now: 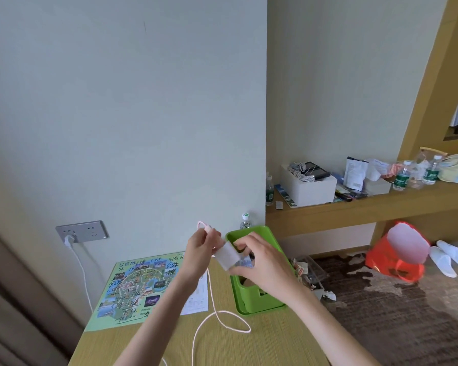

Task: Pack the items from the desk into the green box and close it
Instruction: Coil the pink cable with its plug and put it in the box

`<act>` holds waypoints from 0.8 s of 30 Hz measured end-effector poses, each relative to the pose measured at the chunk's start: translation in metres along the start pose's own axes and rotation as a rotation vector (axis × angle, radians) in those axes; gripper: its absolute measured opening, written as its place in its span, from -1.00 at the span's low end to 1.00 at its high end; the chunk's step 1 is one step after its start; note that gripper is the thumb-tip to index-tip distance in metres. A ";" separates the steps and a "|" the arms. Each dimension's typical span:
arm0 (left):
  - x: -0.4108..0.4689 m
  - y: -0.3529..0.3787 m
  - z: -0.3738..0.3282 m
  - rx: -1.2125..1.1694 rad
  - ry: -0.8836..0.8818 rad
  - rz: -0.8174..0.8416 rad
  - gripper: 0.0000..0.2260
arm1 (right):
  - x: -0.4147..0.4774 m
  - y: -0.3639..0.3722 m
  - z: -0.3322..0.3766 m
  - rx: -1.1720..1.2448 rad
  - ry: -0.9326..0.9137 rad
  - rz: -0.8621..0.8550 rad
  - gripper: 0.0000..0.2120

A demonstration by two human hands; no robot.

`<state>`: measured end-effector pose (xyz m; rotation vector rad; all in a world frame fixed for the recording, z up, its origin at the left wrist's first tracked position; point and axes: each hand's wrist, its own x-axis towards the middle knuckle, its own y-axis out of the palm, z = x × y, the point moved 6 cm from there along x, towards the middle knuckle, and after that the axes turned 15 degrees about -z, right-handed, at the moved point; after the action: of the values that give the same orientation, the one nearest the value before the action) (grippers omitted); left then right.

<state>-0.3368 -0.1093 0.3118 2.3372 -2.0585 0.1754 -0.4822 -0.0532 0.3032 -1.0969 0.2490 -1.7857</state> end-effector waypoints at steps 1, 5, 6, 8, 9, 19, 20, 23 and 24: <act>0.004 -0.003 -0.002 0.035 0.006 0.025 -0.74 | -0.001 0.000 -0.005 0.045 0.024 0.038 -0.49; 0.007 -0.012 -0.009 0.146 -0.005 0.228 -0.72 | 0.001 0.005 -0.020 0.140 0.109 0.033 -0.66; 0.006 -0.013 -0.010 0.186 -0.006 0.288 -0.73 | 0.002 0.006 -0.023 0.139 0.120 0.015 -0.68; 0.002 -0.012 -0.012 0.269 0.016 0.405 -0.73 | 0.007 0.010 -0.025 0.137 0.126 -0.022 -0.65; -0.001 -0.011 -0.013 0.299 0.029 0.453 -0.73 | 0.010 0.014 -0.024 0.153 0.116 -0.026 -0.61; 0.012 -0.036 -0.034 0.056 0.039 0.426 -0.71 | 0.028 0.052 -0.025 0.557 0.322 0.091 -0.79; 0.018 -0.043 -0.038 -0.034 0.023 0.381 -0.72 | 0.026 0.053 -0.028 0.579 0.344 0.100 -0.77; 0.036 -0.061 -0.041 -0.267 -0.058 0.245 -0.75 | 0.023 0.056 -0.035 0.642 0.392 0.096 -0.73; 0.040 -0.064 -0.039 -0.290 -0.090 0.201 -0.75 | 0.024 0.056 -0.033 0.659 0.401 0.087 -0.72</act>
<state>-0.2709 -0.1373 0.3585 2.0055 -2.1859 -0.2157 -0.4749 -0.1103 0.2647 -0.2581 -0.0599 -1.8035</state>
